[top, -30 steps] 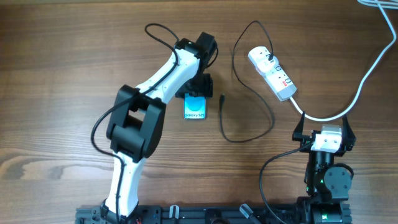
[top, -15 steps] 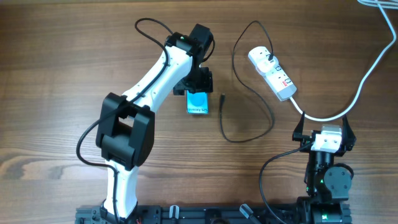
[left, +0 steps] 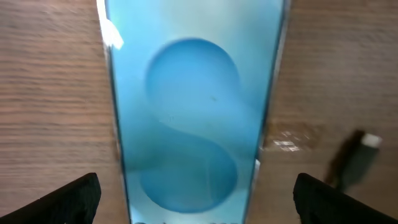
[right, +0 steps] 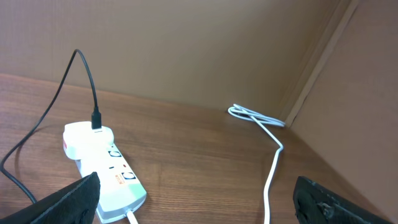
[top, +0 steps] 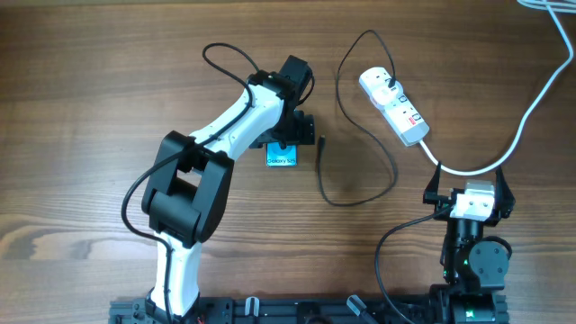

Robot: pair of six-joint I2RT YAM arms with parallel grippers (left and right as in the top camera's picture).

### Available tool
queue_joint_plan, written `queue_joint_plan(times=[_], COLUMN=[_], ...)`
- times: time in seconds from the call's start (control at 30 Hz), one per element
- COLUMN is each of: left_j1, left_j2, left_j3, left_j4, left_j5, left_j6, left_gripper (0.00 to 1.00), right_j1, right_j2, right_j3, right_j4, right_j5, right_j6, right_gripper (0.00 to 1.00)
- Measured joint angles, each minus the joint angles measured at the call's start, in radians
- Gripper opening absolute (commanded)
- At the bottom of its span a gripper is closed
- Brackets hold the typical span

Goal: Plug charger to phone and switch on socket
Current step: 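Lift the phone with the left gripper and hold it upright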

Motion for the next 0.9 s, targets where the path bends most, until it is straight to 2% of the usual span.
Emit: queue_joint_plan(times=[0.17,0.6,0.77,0.9], left_j1=[0.0,0.0,0.0,0.0], left_j2=[0.0,0.042,0.051,0.058], left_j3=[-0.002,-0.001,0.006,0.018], left_j4=[0.052,0.055,0.045,0.038], left_j5=[-0.029,-0.054,-0.058,-0.054], left_j6=[-0.005,-0.009,-0.012,-0.006], left_gripper=[1.0,0.99,0.9,0.78], right_j1=[0.0,0.0,0.0,0.0], right_j2=[0.0,0.0,0.0,0.0], right_j3=[0.0,0.0,0.0,0.0], right_j4=[0.0,0.0,0.0,0.0], right_j5=[0.0,0.0,0.0,0.0], right_j6=[0.0,0.0,0.0,0.0], right_gripper=[1.0,1.0,1.0,1.0])
